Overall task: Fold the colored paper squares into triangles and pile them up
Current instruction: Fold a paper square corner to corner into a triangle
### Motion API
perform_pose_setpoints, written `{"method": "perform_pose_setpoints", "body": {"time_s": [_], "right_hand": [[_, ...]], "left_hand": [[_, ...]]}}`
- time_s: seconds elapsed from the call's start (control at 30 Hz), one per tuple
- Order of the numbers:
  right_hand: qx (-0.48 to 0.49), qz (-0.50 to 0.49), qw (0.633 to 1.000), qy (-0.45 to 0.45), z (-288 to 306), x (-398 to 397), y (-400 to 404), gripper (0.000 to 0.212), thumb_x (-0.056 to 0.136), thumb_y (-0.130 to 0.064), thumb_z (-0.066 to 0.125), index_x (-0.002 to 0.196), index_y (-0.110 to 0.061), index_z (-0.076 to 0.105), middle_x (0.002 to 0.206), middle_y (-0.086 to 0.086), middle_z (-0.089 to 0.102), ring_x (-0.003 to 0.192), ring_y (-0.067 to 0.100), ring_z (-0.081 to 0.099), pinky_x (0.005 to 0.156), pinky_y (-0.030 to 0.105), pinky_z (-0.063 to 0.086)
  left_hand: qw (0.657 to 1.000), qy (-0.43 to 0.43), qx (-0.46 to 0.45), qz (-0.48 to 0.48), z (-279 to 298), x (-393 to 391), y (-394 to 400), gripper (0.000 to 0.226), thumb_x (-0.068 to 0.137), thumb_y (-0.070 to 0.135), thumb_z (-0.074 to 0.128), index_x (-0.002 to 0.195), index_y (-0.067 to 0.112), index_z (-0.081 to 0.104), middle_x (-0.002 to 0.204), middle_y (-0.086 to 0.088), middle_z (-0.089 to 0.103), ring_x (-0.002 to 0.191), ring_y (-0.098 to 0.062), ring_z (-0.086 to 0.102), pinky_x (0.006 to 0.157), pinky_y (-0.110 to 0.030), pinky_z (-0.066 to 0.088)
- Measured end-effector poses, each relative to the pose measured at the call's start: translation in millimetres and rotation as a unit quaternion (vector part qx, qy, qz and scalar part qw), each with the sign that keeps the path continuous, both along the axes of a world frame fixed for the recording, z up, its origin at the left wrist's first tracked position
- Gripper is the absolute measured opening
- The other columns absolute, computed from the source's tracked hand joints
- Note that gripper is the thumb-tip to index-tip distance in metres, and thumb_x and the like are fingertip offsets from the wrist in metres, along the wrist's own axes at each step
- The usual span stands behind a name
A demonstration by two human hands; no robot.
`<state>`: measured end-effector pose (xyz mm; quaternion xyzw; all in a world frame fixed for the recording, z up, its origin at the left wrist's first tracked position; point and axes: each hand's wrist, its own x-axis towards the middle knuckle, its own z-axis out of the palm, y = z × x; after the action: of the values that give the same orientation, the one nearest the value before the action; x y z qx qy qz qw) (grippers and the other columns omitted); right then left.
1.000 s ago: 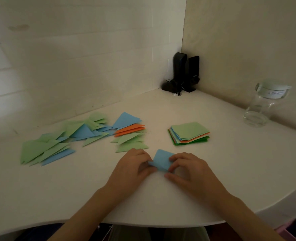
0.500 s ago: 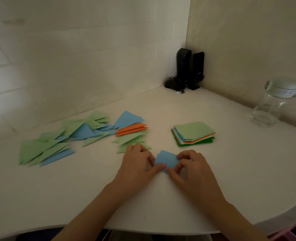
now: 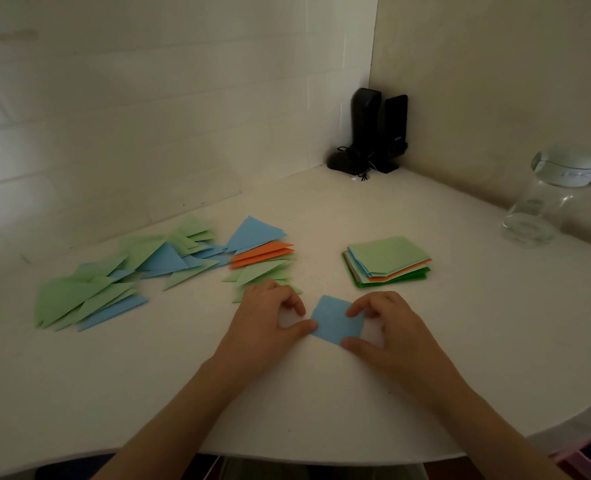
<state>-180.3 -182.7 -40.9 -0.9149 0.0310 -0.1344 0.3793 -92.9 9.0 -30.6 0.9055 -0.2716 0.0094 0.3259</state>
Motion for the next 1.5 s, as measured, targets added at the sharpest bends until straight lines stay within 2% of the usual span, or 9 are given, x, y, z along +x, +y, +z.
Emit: {"method": "perform_pose_setpoints", "body": {"time_s": [0.17,0.27,0.37,0.53,0.7,0.8,0.97,1.2,1.5], "right_hand": [[0.045,0.037,0.996,0.069,16.4,-1.5,-17.1,0.045,0.068,-0.016,0.080,0.103,-0.035,0.058,0.096,-0.016,0.053,0.078,-0.013,0.048,0.068,0.005,0.038],[0.093,0.051,0.988,0.112,27.4,6.0,-27.8,0.046,0.064,-0.015,0.068,0.101,-0.040,0.056,0.097,-0.009,0.064,0.061,-0.002,0.047,0.064,0.009,0.039],[0.048,0.063,0.990,0.116,28.4,12.0,-26.0,0.052,0.066,-0.006,0.063,0.107,-0.037,0.057,0.098,-0.010,0.065,0.058,0.001,0.044,0.064,0.009,0.039],[-0.106,0.056,0.993,0.022,23.4,14.9,-9.7,0.036,0.077,0.000,0.061,0.108,-0.017,0.069,0.095,-0.002,0.065,0.080,0.007,0.052,0.071,0.005,0.035],[-0.125,0.052,0.987,-0.085,19.4,2.6,2.6,0.017,0.058,-0.016,0.064,0.073,-0.020,0.073,0.065,-0.007,0.064,0.057,0.008,0.055,0.058,0.011,0.036],[-0.128,0.078,0.986,-0.070,22.2,-2.6,9.2,0.010,0.071,-0.024,0.067,0.079,-0.026,0.072,0.072,-0.014,0.054,0.065,0.001,0.046,0.064,0.015,0.035],[-0.138,0.051,0.988,-0.038,13.0,2.1,7.8,0.014,0.076,-0.039,0.070,0.085,-0.028,0.074,0.084,-0.010,0.048,0.077,0.009,0.049,0.071,0.029,0.045],[-0.080,0.019,0.996,0.026,16.5,5.4,12.8,0.012,0.080,-0.044,0.067,0.074,-0.034,0.063,0.082,-0.009,0.058,0.076,0.007,0.053,0.075,0.029,0.046],[-0.154,-0.035,0.986,0.057,14.1,13.1,22.9,0.032,0.079,-0.066,0.052,0.072,-0.035,0.050,0.079,-0.012,0.048,0.083,0.009,0.050,0.077,0.029,0.043]], "left_hand": [[0.999,-0.013,-0.009,-0.035,0.5,-5.9,-2.5,0.016,0.080,0.027,0.072,0.089,0.035,0.061,0.089,0.015,0.050,0.090,-0.006,0.045,0.072,-0.007,0.031],[0.994,-0.045,-0.011,-0.094,-2.3,-10.1,-5.7,0.027,0.086,0.004,0.059,0.096,0.027,0.068,0.089,0.008,0.054,0.086,-0.013,0.049,0.073,-0.014,0.038],[0.987,-0.110,0.014,-0.113,-5.5,-15.5,-7.6,0.039,0.081,-0.002,0.044,0.096,0.023,0.070,0.092,0.001,0.057,0.083,-0.017,0.050,0.068,-0.028,0.044],[0.974,-0.170,0.077,-0.126,2.5,-26.3,-7.7,0.031,0.083,0.028,0.037,0.092,0.023,0.066,0.097,0.004,0.060,0.082,-0.017,0.053,0.066,-0.030,0.043],[0.970,-0.208,0.094,-0.083,1.9,-38.3,-6.7,0.035,0.079,0.061,0.046,0.085,0.028,0.057,0.093,0.014,0.058,0.087,-0.007,0.049,0.079,-0.027,0.035],[0.977,-0.186,0.059,-0.087,-3.6,-32.7,-4.9,0.022,0.079,0.046,0.048,0.084,0.028,0.059,0.095,0.015,0.063,0.091,-0.011,0.055,0.077,-0.026,0.036],[0.980,-0.186,0.021,-0.070,-11.0,-21.8,6.3,0.008,0.076,0.037,0.062,0.080,0.030,0.063,0.098,0.013,0.060,0.095,-0.007,0.043,0.076,-0.016,0.027],[0.996,-0.065,-0.050,0.030,-9.2,-18.7,14.5,0.016,0.074,0.038,0.076,0.070,0.035,0.061,0.088,0.015,0.054,0.091,-0.008,0.045,0.082,-0.029,0.037],[0.987,-0.129,0.052,0.082,-17.4,-16.5,-2.5,0.036,0.078,0.066,0.051,0.073,0.031,0.054,0.083,0.013,0.045,0.087,-0.010,0.037,0.074,-0.026,0.028]]}}
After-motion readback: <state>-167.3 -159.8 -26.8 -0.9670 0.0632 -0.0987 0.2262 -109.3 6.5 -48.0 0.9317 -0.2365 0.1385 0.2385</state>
